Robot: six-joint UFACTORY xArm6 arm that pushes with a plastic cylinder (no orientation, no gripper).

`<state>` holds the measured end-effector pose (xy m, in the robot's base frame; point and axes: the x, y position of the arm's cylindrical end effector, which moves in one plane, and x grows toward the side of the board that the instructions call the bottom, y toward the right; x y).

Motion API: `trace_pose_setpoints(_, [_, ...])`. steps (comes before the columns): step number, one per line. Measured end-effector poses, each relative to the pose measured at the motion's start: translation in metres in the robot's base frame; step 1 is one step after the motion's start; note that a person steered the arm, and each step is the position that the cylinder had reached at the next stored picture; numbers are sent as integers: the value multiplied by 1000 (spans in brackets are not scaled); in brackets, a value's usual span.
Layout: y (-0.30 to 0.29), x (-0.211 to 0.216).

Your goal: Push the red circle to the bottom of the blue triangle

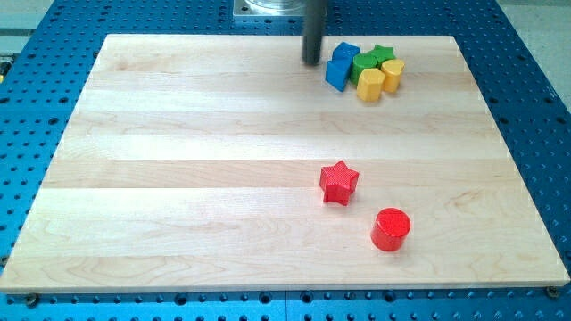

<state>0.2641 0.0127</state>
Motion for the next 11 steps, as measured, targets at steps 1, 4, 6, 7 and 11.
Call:
trace_pose_setpoints(1, [-33, 126])
trace_pose_setpoints(4, [61, 342])
trace_pose_setpoints(6, [142, 279])
trace_pose_setpoints(7, [125, 298])
trace_pose_setpoints(11, [146, 203])
